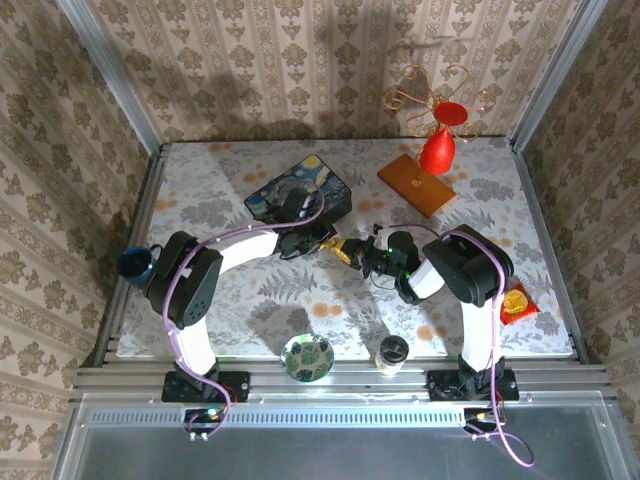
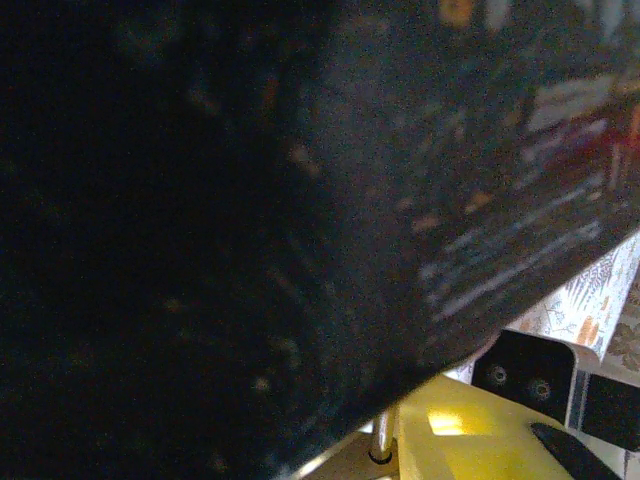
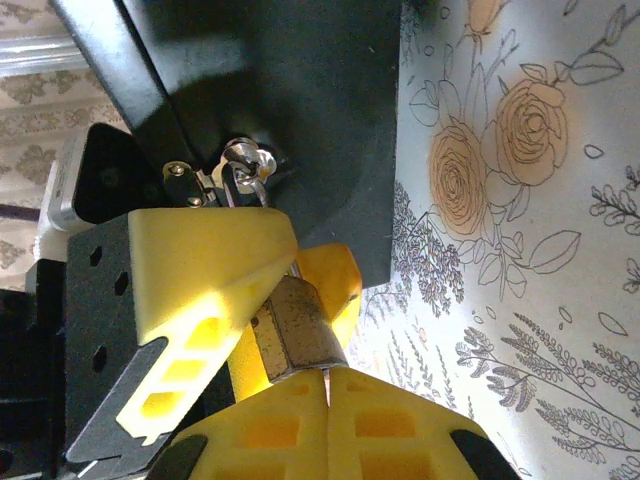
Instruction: Unlock the padlock with the key
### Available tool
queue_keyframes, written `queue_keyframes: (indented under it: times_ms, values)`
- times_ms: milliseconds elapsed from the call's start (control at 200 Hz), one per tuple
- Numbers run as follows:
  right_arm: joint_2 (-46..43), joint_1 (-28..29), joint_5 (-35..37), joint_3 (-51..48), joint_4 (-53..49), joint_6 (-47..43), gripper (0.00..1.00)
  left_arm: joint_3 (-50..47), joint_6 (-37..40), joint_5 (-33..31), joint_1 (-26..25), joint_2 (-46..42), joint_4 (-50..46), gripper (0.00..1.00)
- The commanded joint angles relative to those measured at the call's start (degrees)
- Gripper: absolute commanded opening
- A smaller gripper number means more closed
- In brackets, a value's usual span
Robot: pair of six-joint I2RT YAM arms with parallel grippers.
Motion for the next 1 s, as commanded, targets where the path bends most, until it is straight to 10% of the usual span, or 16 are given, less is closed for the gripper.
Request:
queue_keyframes:
  times_ms: [0, 650, 996]
  values:
    - [1.7, 0.6, 2.9, 0.2, 0.6, 5.7, 0.01, 0.9, 0.0, 5.6, -1.6, -3.6, 6.0, 0.00]
    - [-2.3, -0.7, 3.8, -2.4, -6.2, -1.9, 0.70, 0.8, -0.9, 4.5, -1.1, -3.2, 5.0, 0.00]
    - [-19.9, -1.7, 7.3, -0.2, -36.5, -21.3, 0.72, 1.2, -0.7, 4.6, -0.8, -2.6, 3.6, 0.00]
